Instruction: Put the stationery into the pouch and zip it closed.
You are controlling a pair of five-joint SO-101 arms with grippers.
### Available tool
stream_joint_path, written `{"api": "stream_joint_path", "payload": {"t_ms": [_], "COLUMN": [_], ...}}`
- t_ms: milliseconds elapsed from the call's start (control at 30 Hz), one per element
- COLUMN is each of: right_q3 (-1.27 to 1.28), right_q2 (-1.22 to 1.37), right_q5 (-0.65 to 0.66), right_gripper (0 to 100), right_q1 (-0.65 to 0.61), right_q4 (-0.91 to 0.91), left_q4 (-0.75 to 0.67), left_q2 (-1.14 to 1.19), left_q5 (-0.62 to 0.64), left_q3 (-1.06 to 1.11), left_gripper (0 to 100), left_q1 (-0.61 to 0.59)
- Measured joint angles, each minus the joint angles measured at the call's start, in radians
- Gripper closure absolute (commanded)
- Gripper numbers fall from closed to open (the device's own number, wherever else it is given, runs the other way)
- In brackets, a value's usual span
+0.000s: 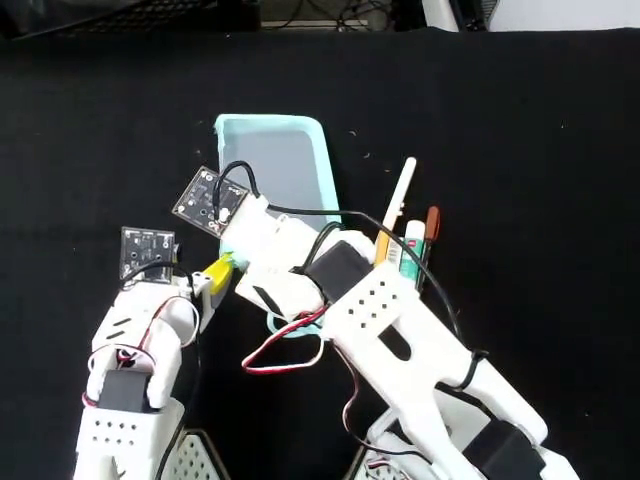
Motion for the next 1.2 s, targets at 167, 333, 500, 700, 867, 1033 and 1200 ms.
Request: {"api": "stream_joint_path", "payload": {"t_ms": [167, 333, 500, 700, 867, 1033, 1200], "right_q3": [0.0, 0.0, 0.0, 0.0, -0.002, -0.034, -0.044], "right_q2": [0.0, -0.002, -0.002, -0.002, -0.072, -0.209, -0.382], "right_q5": [0.0, 0.0, 0.0, 0.029, 0.049, 0.126, 0.193], "right_gripper": [98.6, 98.6, 98.6, 98.6, 98.6, 98.6, 98.6], "right_q1": [0.0, 0.0, -0.003, -0.003, -0.003, -0.005, -0.005], "right_q4": [0.0, 0.0, 0.011, 0.029, 0.035, 0.035, 0.035], "left_q4": [-0.051, -0.052, -0.054, 0.031, 0.262, 0.44, 0.523], "left_q2": [0.0, 0.0, 0.0, 0.0, 0.0, 0.0, -0.002], "left_q5": [0.0, -0.038, -0.098, -0.097, -0.097, -0.097, -0.126], "left_q3": [0.014, 0.014, 0.012, -0.061, -0.292, -0.562, -0.741], "left_gripper": [73, 98, 97, 97, 97, 97, 97], "left_q1": [0.0, 0.0, 0.006, 0.006, 0.006, 0.003, -0.009]}}
